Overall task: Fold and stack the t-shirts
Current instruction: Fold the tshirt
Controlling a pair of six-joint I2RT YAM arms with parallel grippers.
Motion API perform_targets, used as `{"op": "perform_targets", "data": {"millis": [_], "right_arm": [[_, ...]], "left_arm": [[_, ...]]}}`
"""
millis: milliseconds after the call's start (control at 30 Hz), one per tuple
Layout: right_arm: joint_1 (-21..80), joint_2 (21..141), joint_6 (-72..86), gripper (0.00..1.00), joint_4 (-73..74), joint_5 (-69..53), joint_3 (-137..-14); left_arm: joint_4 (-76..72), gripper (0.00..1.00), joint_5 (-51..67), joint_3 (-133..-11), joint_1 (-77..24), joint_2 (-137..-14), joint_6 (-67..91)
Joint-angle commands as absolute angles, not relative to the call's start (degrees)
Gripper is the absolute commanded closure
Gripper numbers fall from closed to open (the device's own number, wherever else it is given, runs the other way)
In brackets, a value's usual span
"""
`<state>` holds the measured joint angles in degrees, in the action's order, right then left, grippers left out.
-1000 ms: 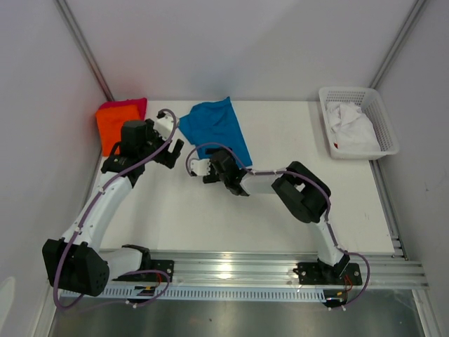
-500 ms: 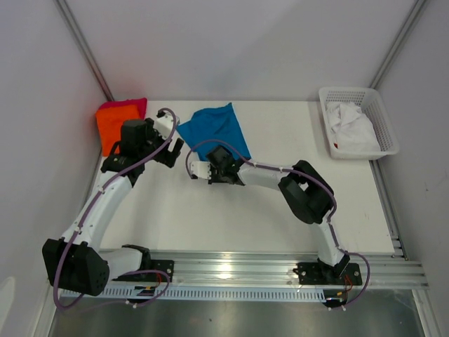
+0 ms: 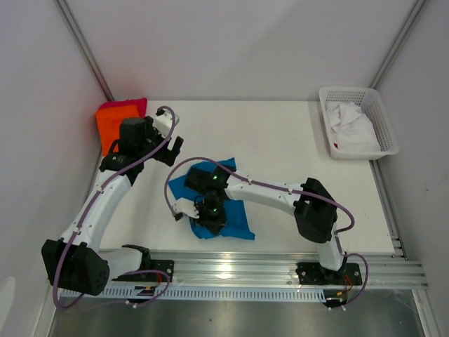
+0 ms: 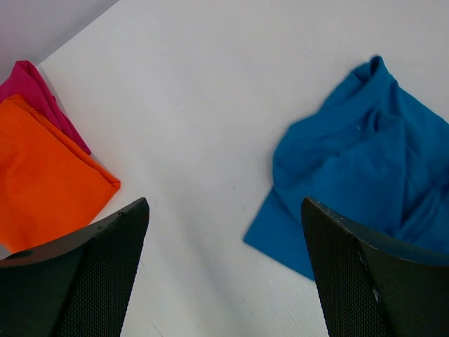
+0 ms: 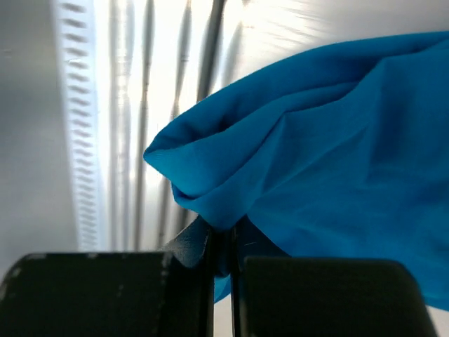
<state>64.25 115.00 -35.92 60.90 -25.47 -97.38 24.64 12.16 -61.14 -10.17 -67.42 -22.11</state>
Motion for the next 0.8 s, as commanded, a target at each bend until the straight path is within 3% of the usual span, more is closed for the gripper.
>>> {"op": "perform_targets", "data": {"millis": [0, 500, 767], "right_arm": [[67.4, 110.13, -32.96, 1.0, 72.23, -31.82, -102.38], [60.04, 119.96, -37.7, 1.0, 81.3, -11.43, -134.89], [57.39, 124.28, -39.46, 1.0, 78.93, -10.89, -136.67]], "left_arm": [[24.52, 0.09, 12.92, -63.37, -10.46, -67.15, -22.68], [24.52, 0.09, 13.36, -64.6, -10.55, -68.64, -22.41], [24.17, 0.09, 12.83, -63.99, -10.55, -69.17, -23.03]]}}
